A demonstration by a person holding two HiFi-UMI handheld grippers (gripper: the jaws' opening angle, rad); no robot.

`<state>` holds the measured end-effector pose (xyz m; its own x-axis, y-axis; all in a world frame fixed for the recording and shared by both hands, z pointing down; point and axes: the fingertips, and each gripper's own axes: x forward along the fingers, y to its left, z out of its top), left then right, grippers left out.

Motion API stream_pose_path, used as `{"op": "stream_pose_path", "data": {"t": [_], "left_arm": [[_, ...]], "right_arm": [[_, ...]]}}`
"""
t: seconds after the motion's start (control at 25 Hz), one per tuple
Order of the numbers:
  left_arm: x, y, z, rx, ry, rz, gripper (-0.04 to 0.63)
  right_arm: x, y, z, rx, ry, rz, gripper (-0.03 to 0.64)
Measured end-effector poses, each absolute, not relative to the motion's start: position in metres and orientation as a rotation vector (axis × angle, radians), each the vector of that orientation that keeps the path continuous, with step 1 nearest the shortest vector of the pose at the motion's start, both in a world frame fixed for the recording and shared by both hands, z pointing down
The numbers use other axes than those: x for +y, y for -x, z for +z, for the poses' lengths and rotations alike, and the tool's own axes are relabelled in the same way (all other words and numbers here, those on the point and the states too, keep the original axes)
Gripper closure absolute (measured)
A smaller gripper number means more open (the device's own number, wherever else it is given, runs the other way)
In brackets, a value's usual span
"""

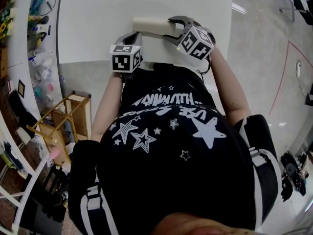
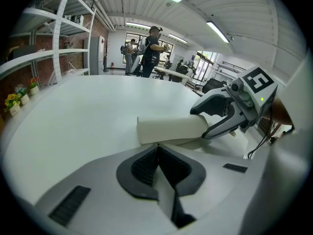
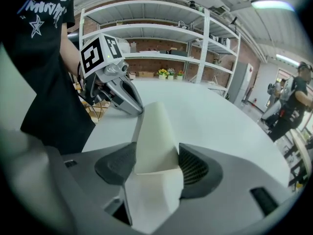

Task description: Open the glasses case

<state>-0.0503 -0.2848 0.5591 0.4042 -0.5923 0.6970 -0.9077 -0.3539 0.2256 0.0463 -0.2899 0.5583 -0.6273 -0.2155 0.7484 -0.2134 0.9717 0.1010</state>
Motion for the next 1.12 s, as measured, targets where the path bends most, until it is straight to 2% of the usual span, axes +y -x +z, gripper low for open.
{"op": "stream_pose_path", "data": {"t": [1.12], "left_arm": [[-0.278, 0.045, 0.559, -1.216, -2.073, 0.722, 0.583]], "right_arm": [[-0.291, -0.043, 0.546, -2.36, -0.2, 0.254, 0.338]]}}
